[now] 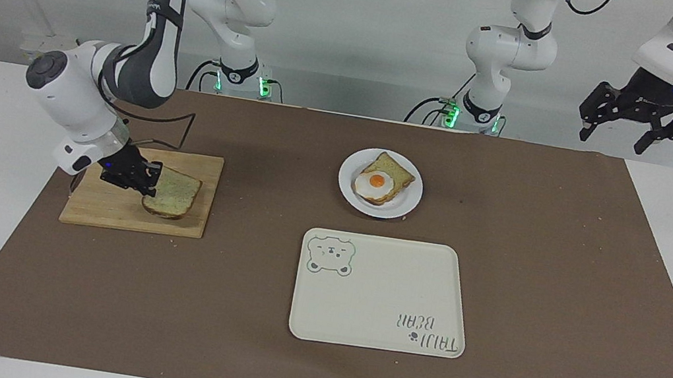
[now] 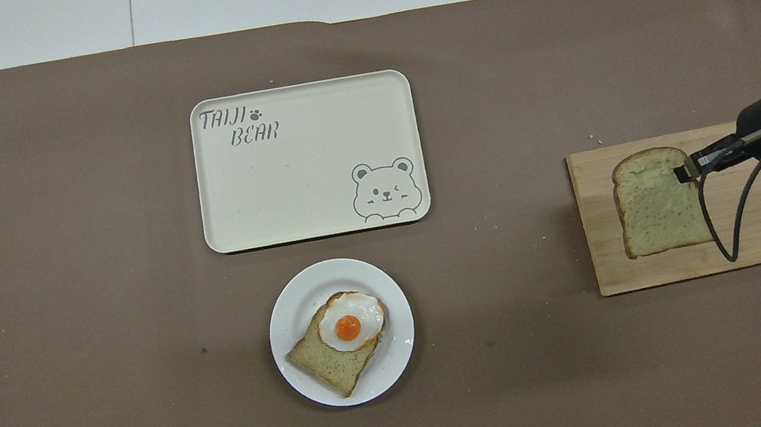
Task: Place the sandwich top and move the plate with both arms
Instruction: 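Carry the bread slice with the right gripper toward the white plate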
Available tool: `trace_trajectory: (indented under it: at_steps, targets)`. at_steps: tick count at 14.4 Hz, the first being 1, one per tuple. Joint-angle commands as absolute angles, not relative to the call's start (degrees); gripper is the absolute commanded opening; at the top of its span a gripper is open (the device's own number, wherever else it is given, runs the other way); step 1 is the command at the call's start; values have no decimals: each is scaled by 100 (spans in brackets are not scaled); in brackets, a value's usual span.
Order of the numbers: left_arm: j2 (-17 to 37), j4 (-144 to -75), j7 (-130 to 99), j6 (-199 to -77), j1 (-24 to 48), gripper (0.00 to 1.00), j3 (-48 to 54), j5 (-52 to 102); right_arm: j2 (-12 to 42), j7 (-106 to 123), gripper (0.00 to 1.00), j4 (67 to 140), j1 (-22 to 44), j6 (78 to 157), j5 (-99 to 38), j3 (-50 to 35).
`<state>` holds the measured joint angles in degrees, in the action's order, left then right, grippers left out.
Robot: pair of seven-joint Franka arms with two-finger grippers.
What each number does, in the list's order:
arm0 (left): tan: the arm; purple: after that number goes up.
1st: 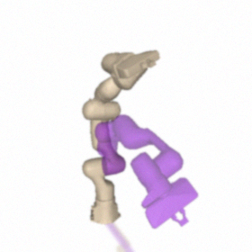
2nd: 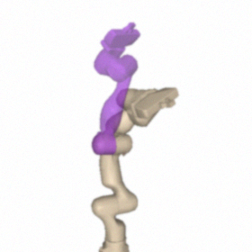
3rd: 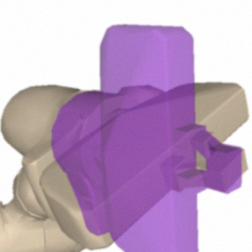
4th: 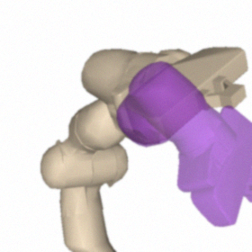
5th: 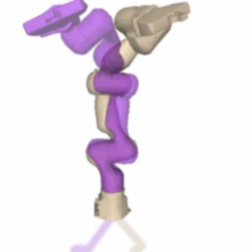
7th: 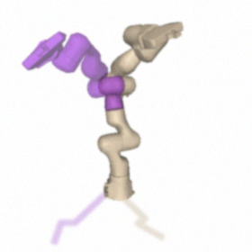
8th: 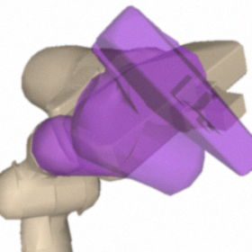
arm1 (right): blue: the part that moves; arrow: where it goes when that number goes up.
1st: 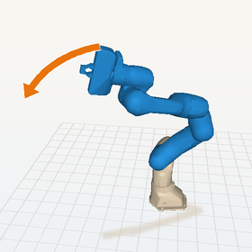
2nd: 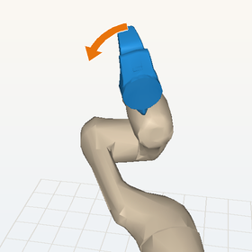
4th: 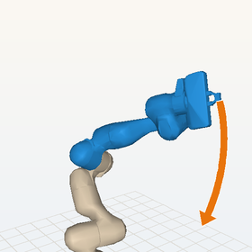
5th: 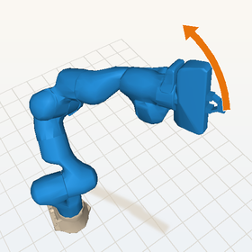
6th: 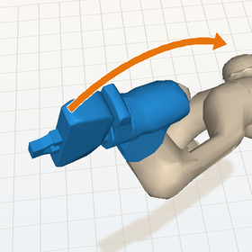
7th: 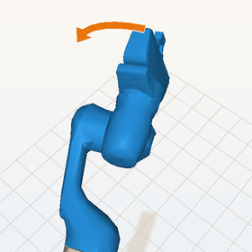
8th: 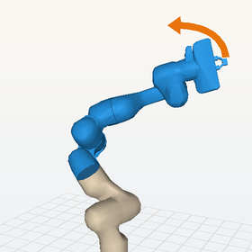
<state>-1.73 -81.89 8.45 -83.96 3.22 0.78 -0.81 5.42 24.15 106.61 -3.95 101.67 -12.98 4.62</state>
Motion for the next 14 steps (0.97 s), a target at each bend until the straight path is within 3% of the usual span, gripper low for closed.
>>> trace_trajectory:
  at_steps: [1,5,14]
  targets:
    - [-237,-8191,809,-8323,264,100,114,-114,554,2549,0,10433,-413,9642,-1835,431]
    - [-237,-8191,809,-8323,264,100,114,-114,501,2462,0,10502,-229,9536,-2117,413]
    - [-237,-8191,809,-8323,264,100,114,-114,202,415,0,10925,1273,9755,-2127,413]
